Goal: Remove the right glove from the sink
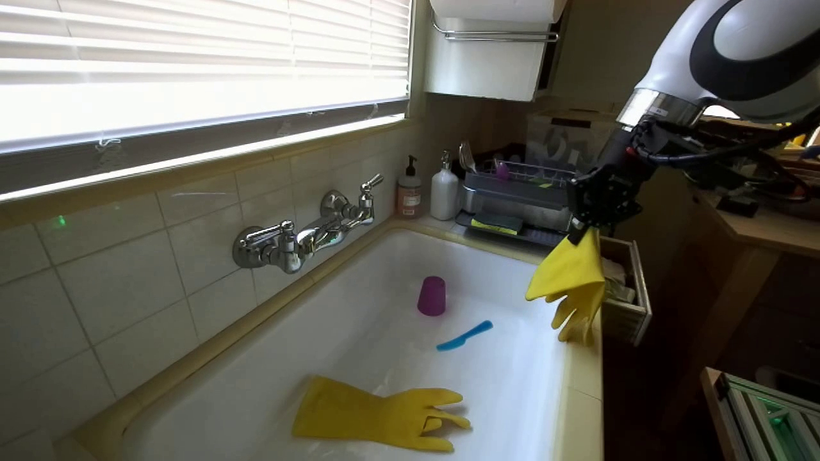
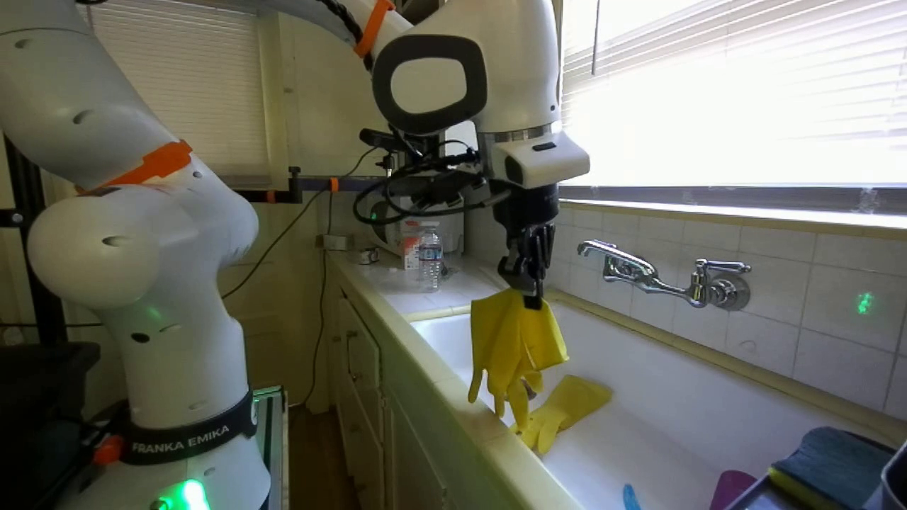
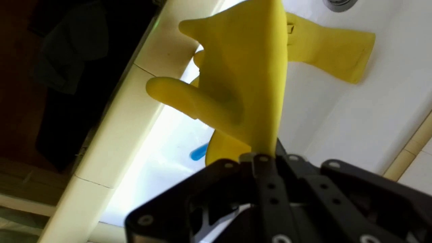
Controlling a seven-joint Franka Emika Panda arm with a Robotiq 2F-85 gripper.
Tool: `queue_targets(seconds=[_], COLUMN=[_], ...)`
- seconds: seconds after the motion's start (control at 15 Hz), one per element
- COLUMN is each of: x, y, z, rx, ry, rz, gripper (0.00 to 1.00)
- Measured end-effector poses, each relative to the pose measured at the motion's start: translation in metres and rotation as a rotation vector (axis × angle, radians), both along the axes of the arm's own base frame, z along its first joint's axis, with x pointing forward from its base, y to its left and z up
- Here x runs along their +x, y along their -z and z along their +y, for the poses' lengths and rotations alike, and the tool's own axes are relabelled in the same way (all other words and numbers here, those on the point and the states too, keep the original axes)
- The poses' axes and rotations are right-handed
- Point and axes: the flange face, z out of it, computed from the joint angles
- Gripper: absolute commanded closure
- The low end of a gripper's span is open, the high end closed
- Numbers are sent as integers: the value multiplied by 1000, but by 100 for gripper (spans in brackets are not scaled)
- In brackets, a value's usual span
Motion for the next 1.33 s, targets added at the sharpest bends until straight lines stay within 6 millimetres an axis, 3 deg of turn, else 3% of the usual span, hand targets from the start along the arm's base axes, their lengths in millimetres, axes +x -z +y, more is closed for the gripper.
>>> queue_targets(seconds=[0.33,0.67,1.33], x=[-29,-50,-44], y=[-21,-38,-5], z=[-25,-35,-42], rx=[5,19,44], ry=[17,16,-6], rz=[77,133,267], gripper=[100,100,100])
